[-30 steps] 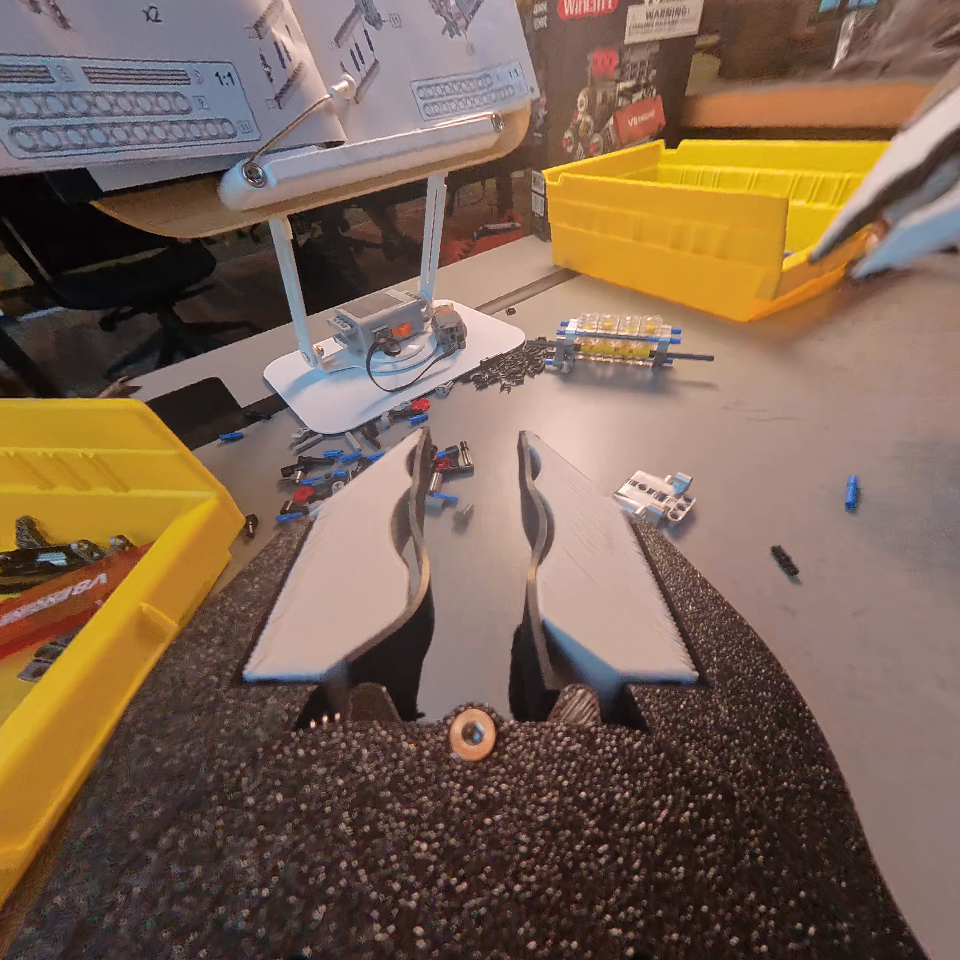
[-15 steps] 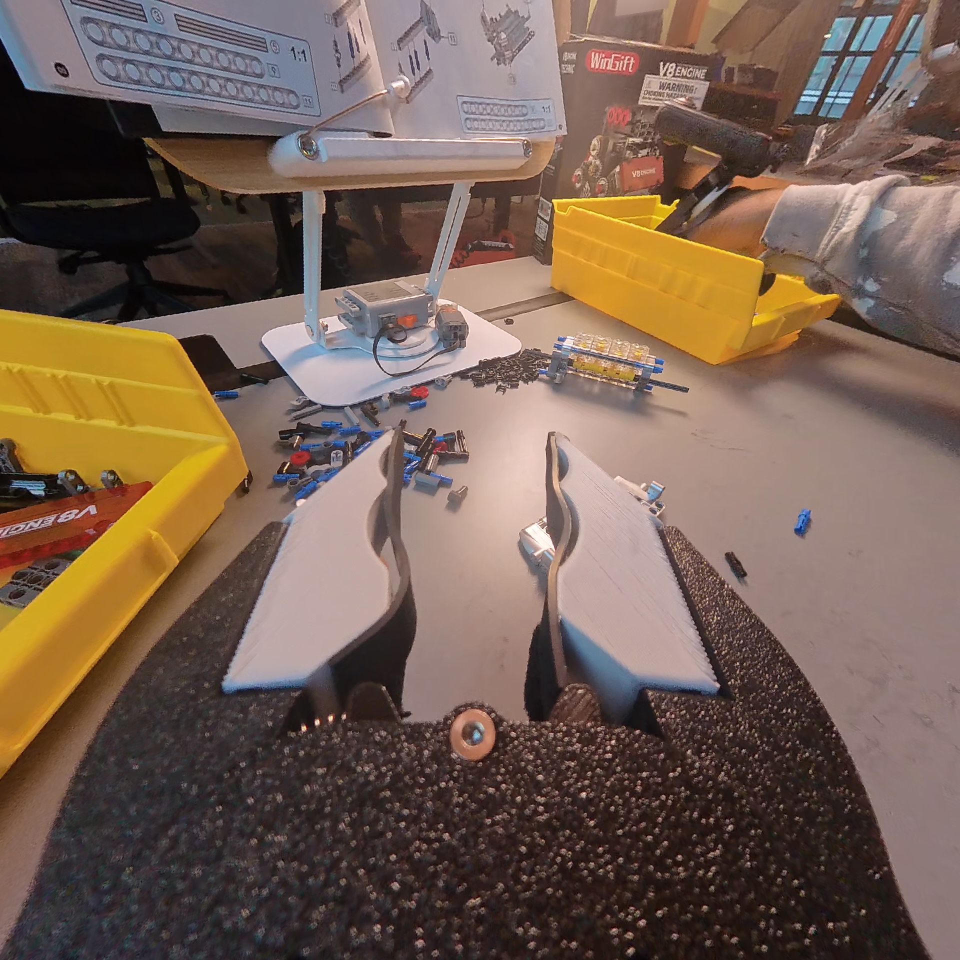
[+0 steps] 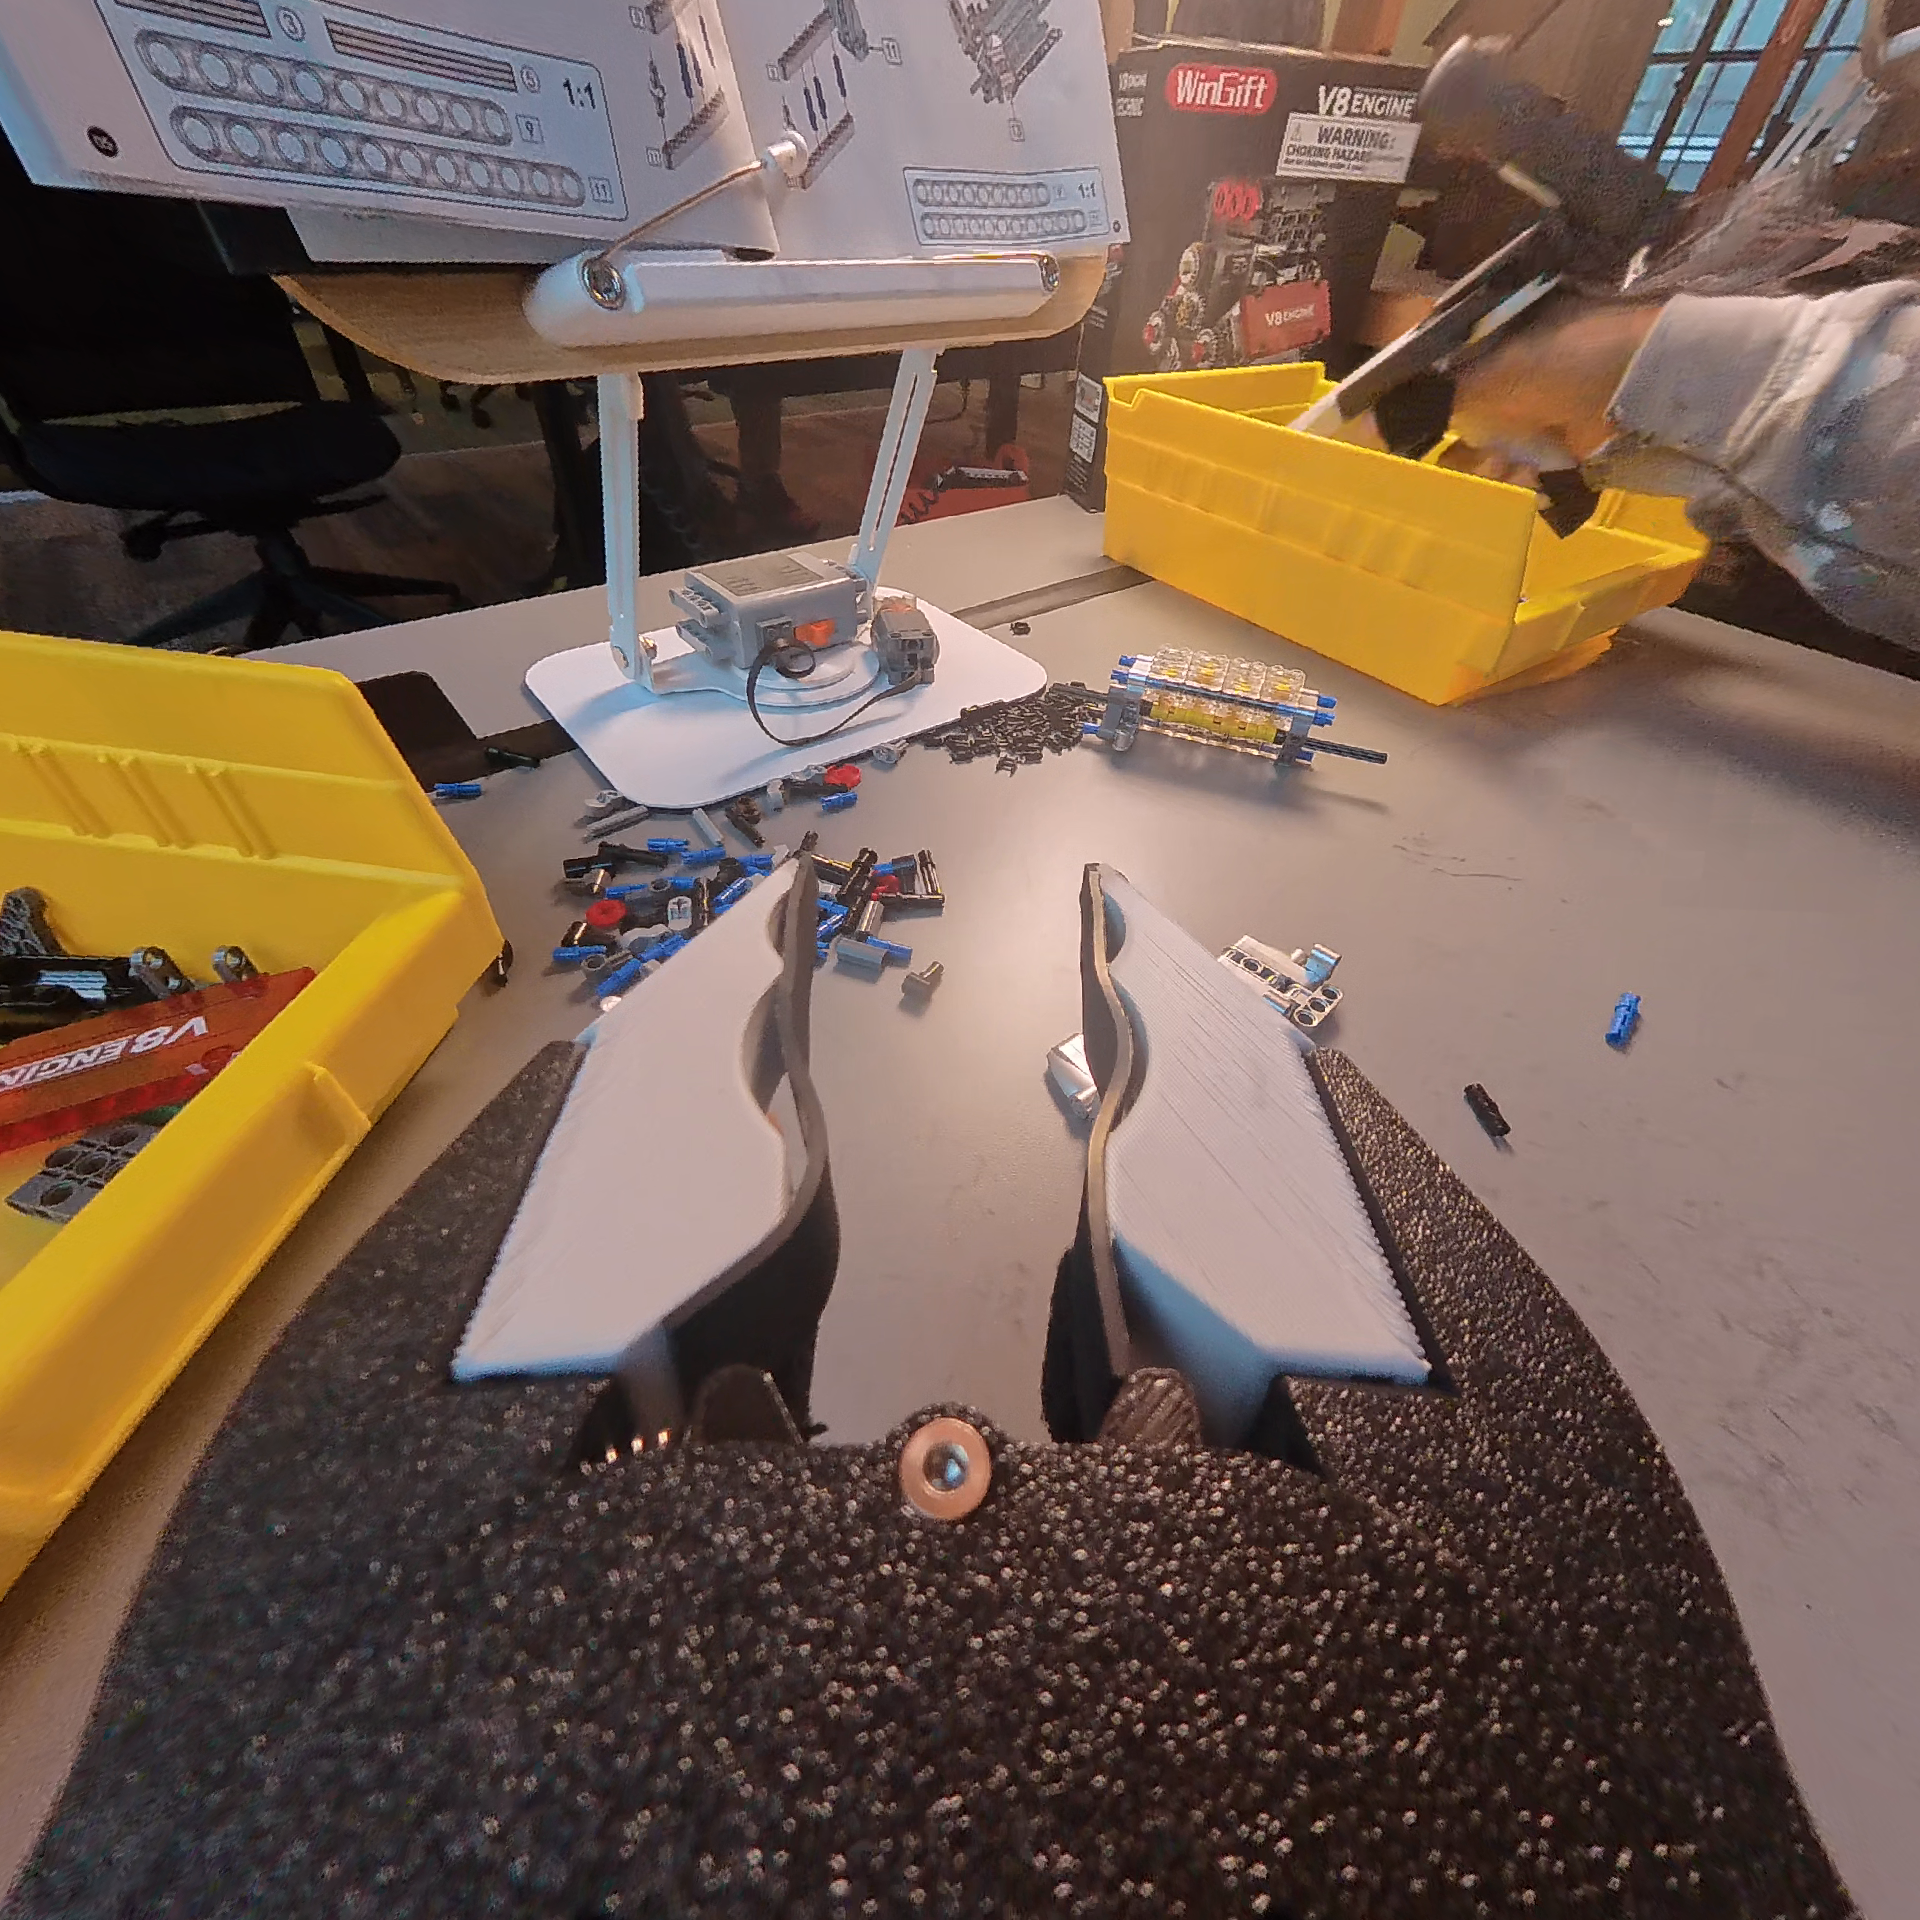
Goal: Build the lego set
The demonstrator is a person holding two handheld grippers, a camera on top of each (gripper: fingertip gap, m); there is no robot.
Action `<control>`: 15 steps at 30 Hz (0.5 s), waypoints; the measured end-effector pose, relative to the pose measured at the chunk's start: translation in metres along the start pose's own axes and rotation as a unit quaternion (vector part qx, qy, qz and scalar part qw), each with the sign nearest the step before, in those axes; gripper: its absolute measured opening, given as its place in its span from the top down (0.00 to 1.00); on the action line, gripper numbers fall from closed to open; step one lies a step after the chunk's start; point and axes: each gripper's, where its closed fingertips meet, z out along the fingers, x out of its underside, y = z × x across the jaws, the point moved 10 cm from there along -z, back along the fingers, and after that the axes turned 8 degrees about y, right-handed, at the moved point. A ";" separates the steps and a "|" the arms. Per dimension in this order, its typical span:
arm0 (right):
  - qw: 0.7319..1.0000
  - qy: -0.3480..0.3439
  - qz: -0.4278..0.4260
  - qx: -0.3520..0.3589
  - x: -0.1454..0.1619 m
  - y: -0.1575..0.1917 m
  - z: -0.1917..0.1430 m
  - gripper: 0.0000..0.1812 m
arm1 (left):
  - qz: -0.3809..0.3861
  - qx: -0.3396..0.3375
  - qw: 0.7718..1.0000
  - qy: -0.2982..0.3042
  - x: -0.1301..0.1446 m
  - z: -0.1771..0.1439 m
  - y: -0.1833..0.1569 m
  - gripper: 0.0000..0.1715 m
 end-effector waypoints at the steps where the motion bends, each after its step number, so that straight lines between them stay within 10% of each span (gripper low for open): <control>1: 0.998 -0.053 -0.032 -0.005 -0.004 0.017 -0.025 0.97 | 0.000 0.002 1.000 0.000 0.000 0.000 0.000 0.71; 6: 0.956 -0.105 -0.247 -0.121 0.031 0.157 -0.123 0.97 | -0.001 0.010 1.000 0.004 0.001 0.002 0.001 0.69; 10: 0.915 0.020 -0.351 -0.197 0.113 0.250 -0.101 0.97 | 0.019 -0.001 1.000 0.010 0.002 0.002 0.000 0.69; 15: 0.905 0.080 -0.362 -0.209 0.161 0.278 -0.069 0.97 | 0.024 -0.007 1.000 0.014 0.003 0.002 -0.001 0.70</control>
